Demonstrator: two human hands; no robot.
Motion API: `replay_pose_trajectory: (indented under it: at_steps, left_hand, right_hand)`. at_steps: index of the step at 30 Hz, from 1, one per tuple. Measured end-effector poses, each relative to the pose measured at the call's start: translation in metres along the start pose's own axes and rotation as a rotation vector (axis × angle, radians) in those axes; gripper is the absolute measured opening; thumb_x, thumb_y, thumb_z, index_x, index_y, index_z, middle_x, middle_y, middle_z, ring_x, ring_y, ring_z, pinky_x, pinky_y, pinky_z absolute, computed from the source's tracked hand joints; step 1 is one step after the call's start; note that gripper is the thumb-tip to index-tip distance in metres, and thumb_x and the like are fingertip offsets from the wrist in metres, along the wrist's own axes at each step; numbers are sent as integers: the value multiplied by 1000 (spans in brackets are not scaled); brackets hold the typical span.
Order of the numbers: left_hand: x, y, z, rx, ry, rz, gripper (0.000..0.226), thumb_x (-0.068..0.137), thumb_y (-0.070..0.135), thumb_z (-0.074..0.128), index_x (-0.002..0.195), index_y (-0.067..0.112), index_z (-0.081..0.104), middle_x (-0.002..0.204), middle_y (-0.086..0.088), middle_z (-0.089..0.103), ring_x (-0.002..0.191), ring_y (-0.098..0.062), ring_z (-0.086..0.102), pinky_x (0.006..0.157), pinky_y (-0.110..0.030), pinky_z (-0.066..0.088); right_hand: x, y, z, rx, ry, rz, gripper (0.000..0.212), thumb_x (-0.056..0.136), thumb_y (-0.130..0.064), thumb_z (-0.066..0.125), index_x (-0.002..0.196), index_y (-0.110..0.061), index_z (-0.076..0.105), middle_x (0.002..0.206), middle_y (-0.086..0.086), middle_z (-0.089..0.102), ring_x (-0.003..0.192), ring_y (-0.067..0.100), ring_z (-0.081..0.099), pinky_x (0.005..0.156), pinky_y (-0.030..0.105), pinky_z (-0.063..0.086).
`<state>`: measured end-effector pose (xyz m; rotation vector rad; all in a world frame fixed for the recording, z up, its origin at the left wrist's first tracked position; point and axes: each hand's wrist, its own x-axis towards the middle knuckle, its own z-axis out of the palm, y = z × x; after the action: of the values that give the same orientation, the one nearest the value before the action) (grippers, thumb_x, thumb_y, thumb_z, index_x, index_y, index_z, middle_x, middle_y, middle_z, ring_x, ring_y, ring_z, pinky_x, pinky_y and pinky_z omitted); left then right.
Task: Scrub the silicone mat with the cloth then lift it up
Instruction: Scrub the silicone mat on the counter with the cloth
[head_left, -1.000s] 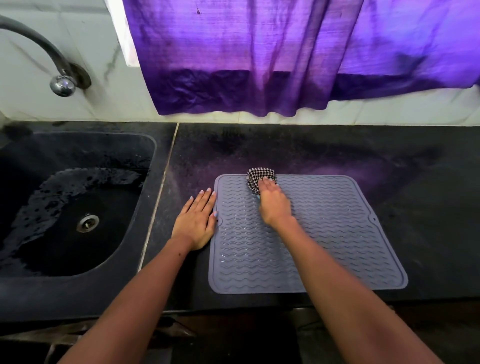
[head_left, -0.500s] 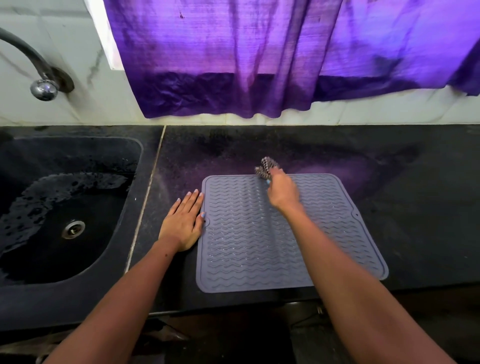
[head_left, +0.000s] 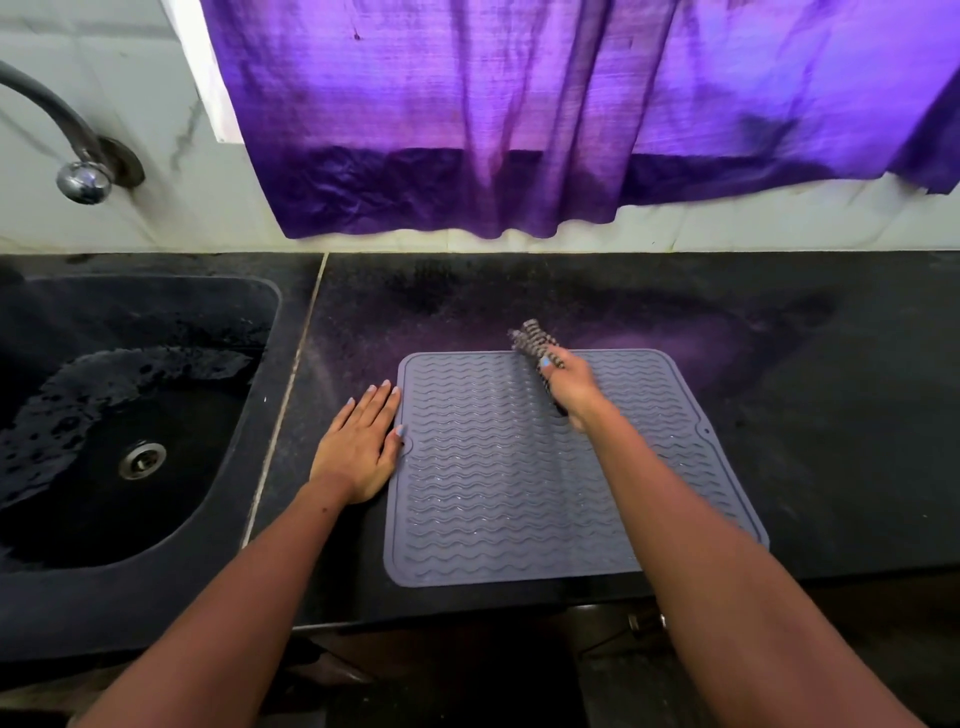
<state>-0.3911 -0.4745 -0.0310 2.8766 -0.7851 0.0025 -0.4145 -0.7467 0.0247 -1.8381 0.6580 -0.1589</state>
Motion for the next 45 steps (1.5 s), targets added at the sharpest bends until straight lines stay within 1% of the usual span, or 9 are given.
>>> replay_pose_trajectory:
  at_steps: [5,13,17,22,26,33,38,42,45]
  left_hand:
    - [0,-1,0,-8,0,-4,83,77,52,-13,151,18,6,159,4,4,146,-9,0,119,-29,-3]
    - [0,0,1,-25,11,1,83,78,53,-11,150,17,8,159,4,4,146,-8,1,118,-28,-4]
    - [0,-2,2,-42,24,6,82,80,54,-7,150,16,12,158,3,9,146,-10,4,119,-29,-1]
    - [0,-2,4,-57,45,9,81,82,53,-4,149,15,17,158,2,13,146,-11,8,118,-29,1]
    - [0,-2,3,-52,43,6,81,81,54,-5,150,16,15,158,2,11,146,-11,7,118,-29,0]
    - [1,-3,4,-38,38,10,81,81,54,-5,150,16,14,158,3,11,146,-10,6,119,-29,0]
    - [1,-3,5,-36,43,7,80,82,53,-4,150,15,16,158,2,12,146,-10,7,118,-29,1]
    - [1,-4,5,-30,36,9,81,81,55,-5,150,17,13,158,3,10,146,-9,5,118,-28,-1]
    - [1,-4,5,-31,35,8,82,81,55,-6,150,17,13,158,3,10,146,-9,5,118,-28,-1]
  right_hand:
    - [-5,0,-17,-304,341,-99,42,93,-7,46,134,-14,46,129,11,56,116,31,53,97,38,42]
    - [-14,31,-10,-940,63,-288,59,93,-7,44,147,-7,20,156,9,18,144,21,17,118,32,14]
    - [-11,27,-22,-746,22,-225,50,93,-7,45,142,-12,35,147,9,39,133,28,39,105,33,34]
    - [16,6,-48,84,184,102,31,95,-12,46,123,-7,57,120,12,62,101,25,58,83,29,43]
    - [3,5,-60,-424,412,-39,37,94,-8,45,131,-12,49,125,15,58,115,33,53,92,36,43]
    - [2,48,-45,-927,155,-241,63,88,-11,53,144,-3,25,153,14,24,142,26,22,118,35,18]
    - [8,45,-56,-744,86,-198,53,91,-6,47,143,-7,33,151,12,31,139,26,29,115,33,25]
    - [17,24,-76,-92,86,20,37,94,-16,48,131,-14,53,131,11,56,108,21,56,93,27,41]
    - [22,14,-93,6,364,74,36,96,-15,46,131,-13,52,129,11,57,109,25,56,89,29,43]
